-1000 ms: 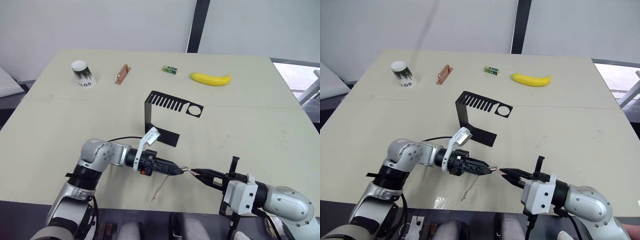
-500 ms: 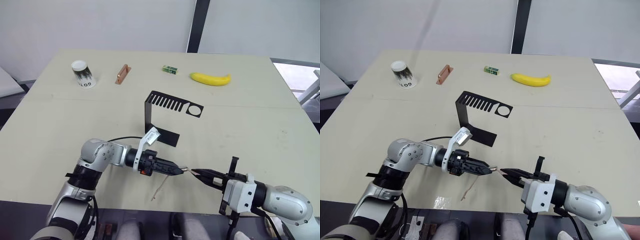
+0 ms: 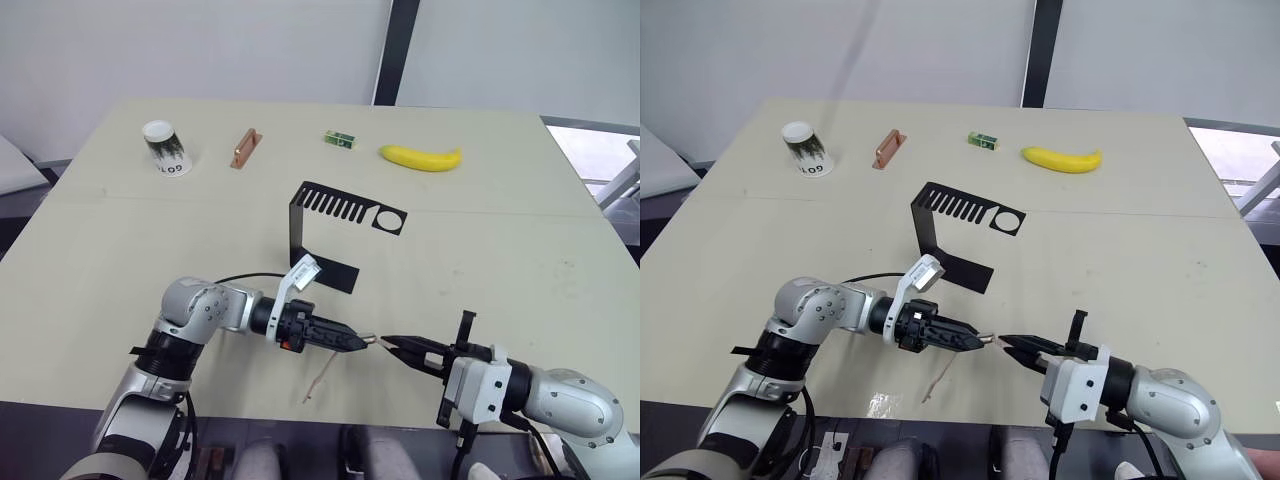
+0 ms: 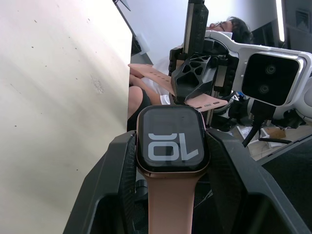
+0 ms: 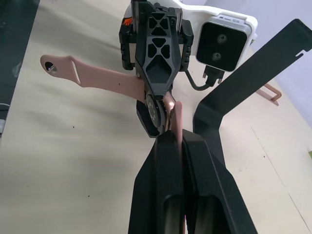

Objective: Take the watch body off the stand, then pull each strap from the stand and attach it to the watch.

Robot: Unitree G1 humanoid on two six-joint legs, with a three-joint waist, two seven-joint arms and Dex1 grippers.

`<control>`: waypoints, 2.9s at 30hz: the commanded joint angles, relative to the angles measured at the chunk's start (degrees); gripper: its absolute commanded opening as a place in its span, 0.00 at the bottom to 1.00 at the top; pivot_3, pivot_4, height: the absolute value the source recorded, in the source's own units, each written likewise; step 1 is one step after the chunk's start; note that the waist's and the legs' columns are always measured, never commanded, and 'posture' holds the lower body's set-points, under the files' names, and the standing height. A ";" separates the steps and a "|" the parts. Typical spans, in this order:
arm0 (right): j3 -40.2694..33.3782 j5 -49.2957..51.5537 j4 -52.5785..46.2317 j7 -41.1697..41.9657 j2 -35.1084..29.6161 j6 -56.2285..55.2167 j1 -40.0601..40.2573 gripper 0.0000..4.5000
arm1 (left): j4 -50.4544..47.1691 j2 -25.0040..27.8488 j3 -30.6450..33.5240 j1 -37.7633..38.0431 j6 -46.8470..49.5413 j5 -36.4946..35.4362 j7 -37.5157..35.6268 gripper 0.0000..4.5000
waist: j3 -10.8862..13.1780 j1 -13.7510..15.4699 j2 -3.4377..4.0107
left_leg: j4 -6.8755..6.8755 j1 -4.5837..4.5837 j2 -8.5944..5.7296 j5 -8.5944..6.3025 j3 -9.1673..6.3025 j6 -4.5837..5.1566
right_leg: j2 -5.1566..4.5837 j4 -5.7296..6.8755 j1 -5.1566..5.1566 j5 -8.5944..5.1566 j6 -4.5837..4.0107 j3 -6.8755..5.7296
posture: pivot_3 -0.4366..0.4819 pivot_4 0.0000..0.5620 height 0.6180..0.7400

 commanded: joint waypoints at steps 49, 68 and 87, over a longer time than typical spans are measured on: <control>3.52 -1.92 -2.83 -0.20 -0.03 6.36 -3.81 0.00 | -4.78 -1.29 -1.64 0.02 -0.06 -0.64 3.00 0.36 | 0.02 0.00 0.00 | 0.00 -0.02 0.00 0.00 -0.01 0.00 | 0.00 -0.01 -0.01 0.00 0.00 -0.01 | 0.48 0.27 1.00; 5.30 -2.20 -3.16 -0.05 -0.07 10.09 -5.75 0.00 | -5.23 -1.89 -2.07 0.19 -0.03 -0.77 3.95 0.36 | 0.02 0.01 -0.01 | -0.01 -0.04 0.00 0.00 -0.02 0.00 | -0.01 -0.02 -0.03 0.00 0.00 -0.02 | 0.48 0.27 1.00; 6.41 -3.19 -3.57 -0.44 0.30 12.46 -7.47 0.00 | -5.55 -1.87 -2.92 0.13 0.28 -0.87 3.77 0.36 | 0.03 0.00 -0.01 | 0.00 -0.07 0.00 0.00 -0.02 0.00 | -0.01 -0.02 -0.05 0.00 0.00 -0.02 | 0.48 0.27 1.00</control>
